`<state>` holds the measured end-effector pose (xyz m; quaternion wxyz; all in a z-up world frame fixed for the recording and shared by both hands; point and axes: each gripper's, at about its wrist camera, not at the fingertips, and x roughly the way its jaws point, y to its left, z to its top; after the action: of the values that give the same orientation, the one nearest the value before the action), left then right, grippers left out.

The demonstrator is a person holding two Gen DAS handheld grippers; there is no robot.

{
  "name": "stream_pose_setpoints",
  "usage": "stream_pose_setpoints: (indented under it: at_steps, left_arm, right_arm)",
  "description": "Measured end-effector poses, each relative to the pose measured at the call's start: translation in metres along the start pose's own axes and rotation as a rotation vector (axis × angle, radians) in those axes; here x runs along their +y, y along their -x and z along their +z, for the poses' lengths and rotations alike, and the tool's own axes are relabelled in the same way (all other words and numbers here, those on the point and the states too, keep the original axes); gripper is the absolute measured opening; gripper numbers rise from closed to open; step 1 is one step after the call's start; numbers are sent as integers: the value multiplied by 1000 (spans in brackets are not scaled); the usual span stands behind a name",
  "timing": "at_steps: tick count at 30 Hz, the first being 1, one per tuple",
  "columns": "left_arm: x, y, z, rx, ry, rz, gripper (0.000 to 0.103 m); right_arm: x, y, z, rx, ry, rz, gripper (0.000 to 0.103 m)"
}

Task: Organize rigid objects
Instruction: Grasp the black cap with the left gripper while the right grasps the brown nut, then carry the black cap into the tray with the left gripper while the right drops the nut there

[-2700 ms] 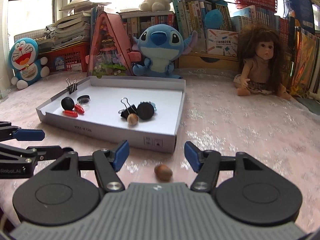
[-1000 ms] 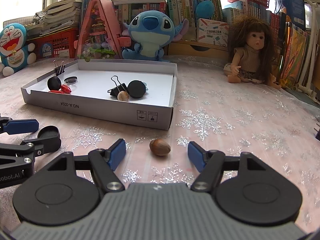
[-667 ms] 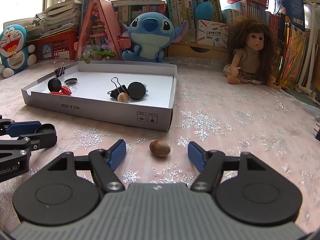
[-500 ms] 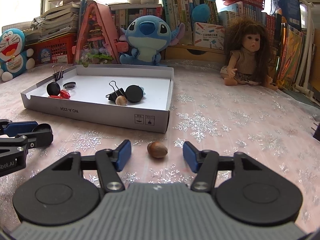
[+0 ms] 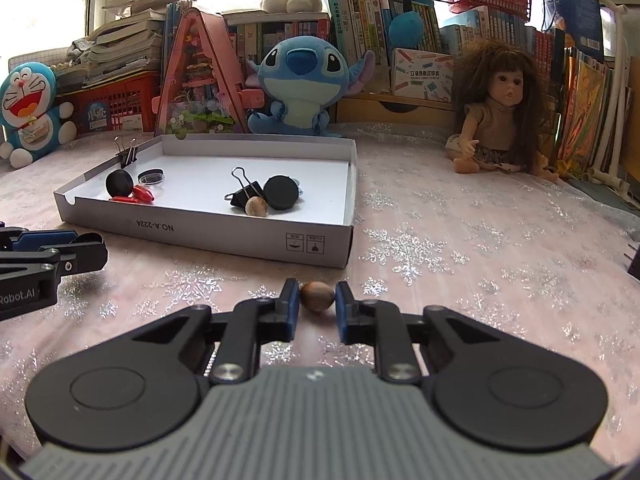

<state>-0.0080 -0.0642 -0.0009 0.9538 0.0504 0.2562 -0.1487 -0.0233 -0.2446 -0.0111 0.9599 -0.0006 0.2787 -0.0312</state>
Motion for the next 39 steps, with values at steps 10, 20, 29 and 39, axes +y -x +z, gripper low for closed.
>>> stream_pose_setpoints:
  at_steps: [10, 20, 29, 39]
  left_arm:
    - [17, 6, 18, -27, 32, 39, 30]
    - [21, 4, 17, -15, 43, 47, 30]
    - [21, 2, 16, -9, 42, 51, 30]
    - [24, 0, 17, -7, 55, 54, 30]
  right_arm:
    - [3, 4, 8, -13, -8, 19, 18]
    - [5, 4, 2, -25, 5, -3, 46]
    - [4, -6, 1, 19, -17, -50, 46]
    - [2, -9, 2, 41, -52, -29, 28]
